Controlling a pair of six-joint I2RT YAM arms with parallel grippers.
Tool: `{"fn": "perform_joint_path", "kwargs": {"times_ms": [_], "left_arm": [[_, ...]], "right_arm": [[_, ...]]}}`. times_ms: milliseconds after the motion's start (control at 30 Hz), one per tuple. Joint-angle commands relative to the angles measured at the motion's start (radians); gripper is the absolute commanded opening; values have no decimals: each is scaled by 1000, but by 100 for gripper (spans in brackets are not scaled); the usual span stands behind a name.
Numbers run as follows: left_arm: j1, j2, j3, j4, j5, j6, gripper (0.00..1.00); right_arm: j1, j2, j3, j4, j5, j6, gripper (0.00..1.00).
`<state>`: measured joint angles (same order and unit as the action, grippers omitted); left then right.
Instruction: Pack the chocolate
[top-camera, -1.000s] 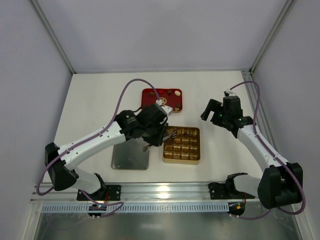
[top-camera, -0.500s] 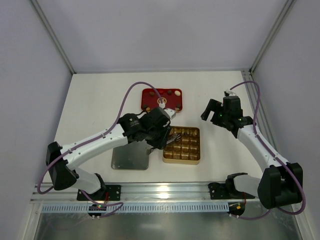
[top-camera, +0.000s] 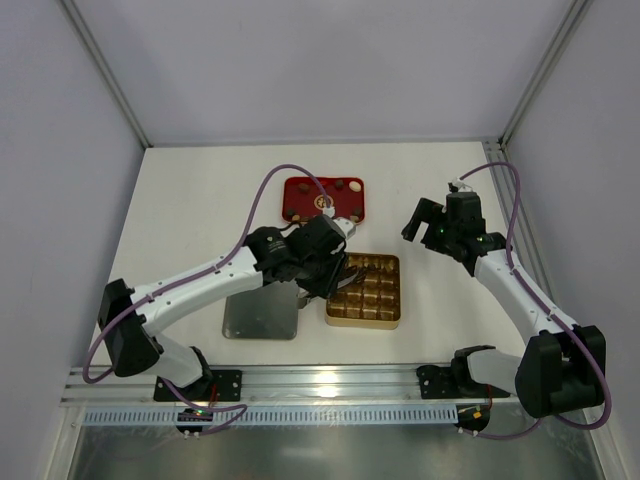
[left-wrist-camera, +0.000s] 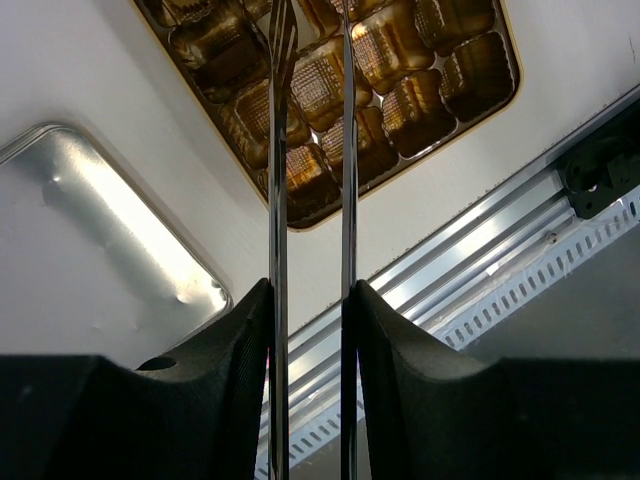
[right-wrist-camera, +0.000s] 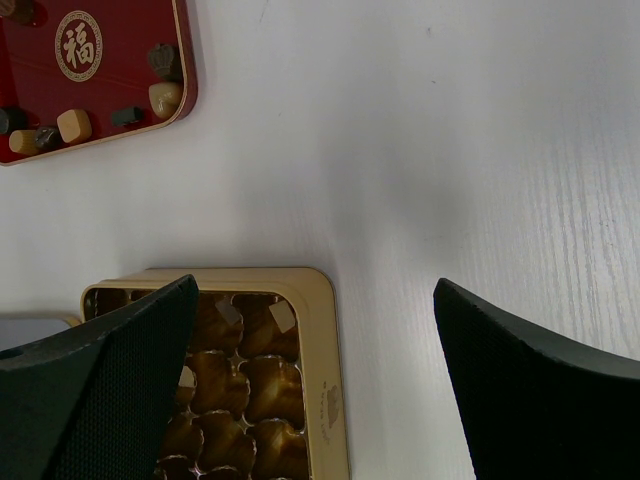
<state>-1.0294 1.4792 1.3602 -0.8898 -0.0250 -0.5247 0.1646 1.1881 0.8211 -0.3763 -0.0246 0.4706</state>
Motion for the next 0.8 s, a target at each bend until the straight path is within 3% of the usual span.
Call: {"fn": "perform_joint_path", "kwargs": {"times_ms": [0, 300, 600, 767], "left_arm": [[-6, -5, 20, 28, -19, -5, 37], [14, -30, 141, -20, -124, 31, 40], [271, 97, 338, -47, -162, 86, 41], [353, 211, 462, -84, -213, 152, 43]], "right_arm": [[6, -30, 12, 14, 15, -3, 100], [6, -33, 21, 7, 14, -9, 100], [6, -28, 23, 8, -8, -10, 100], [6, -30, 26, 8, -15, -15, 100]]}}
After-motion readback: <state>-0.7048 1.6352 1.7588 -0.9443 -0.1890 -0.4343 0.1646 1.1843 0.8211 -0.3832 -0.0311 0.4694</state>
